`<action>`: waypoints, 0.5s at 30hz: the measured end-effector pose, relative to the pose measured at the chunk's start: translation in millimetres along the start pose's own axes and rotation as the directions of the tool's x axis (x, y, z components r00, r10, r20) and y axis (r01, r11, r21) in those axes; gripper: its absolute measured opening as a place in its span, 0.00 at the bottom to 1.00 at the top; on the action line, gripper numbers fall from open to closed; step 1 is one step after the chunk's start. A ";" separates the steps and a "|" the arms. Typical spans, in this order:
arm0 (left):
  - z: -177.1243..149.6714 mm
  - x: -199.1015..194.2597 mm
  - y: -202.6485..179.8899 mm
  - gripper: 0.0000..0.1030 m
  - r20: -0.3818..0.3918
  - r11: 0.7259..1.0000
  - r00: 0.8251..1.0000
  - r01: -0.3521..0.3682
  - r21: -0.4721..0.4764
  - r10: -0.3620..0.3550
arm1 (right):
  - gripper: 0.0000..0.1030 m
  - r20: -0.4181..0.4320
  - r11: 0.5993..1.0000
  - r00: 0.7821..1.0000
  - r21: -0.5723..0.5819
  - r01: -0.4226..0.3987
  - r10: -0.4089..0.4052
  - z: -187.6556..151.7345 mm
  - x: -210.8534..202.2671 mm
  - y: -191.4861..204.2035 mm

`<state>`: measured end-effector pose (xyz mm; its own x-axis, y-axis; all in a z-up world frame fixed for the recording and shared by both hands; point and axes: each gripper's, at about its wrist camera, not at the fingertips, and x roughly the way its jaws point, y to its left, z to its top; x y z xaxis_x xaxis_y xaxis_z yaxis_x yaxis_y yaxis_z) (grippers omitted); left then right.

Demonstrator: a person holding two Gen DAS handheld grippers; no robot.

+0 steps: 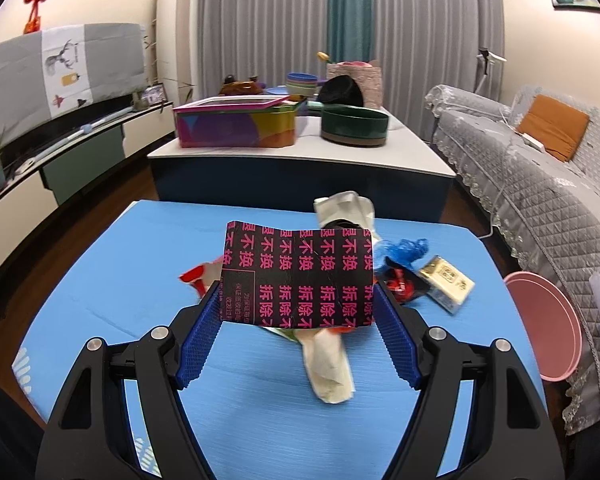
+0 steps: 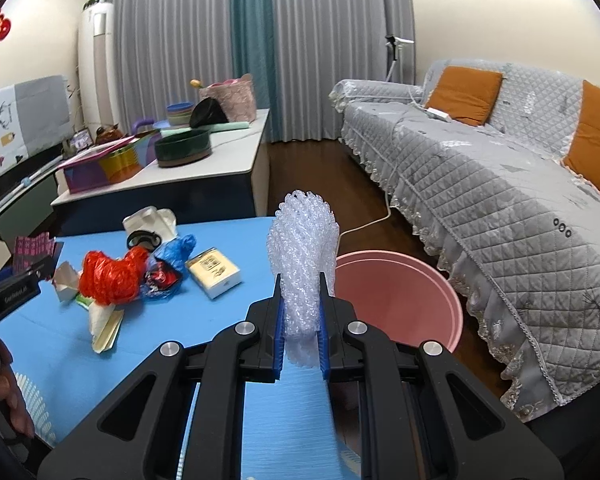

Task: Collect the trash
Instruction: 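Carry both held items over the pink bin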

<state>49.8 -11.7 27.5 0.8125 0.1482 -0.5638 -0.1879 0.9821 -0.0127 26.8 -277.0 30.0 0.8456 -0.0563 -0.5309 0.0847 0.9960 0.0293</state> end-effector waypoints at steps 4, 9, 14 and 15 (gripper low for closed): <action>0.1 -0.9 -16.0 0.69 -0.002 0.999 1.000 0.027 0.023 -0.027 | 0.13 0.004 1.000 1.000 0.023 0.021 -0.021 3.2 -0.8 -16.0; 2.1 -0.1 -39.7 0.69 -0.005 0.997 0.998 0.064 0.051 -0.063 | 0.13 -0.005 0.998 0.999 0.047 0.039 -0.039 7.3 0.5 -34.8; 6.1 -0.7 -68.2 0.69 -0.010 0.989 0.993 0.120 0.084 -0.119 | 0.13 -0.016 0.996 0.998 0.074 0.059 -0.058 14.9 6.0 -54.7; 7.4 -1.3 -75.5 0.69 -0.011 0.986 0.991 0.136 0.091 -0.136 | 0.13 -0.018 0.995 0.998 0.078 0.062 -0.061 16.8 7.5 -59.1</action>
<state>67.0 -85.2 35.4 0.8241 0.0123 -0.5663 -0.0244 0.9996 -0.0139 37.0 -337.5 38.6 0.8293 -0.1155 -0.5467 0.1778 0.9821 0.0623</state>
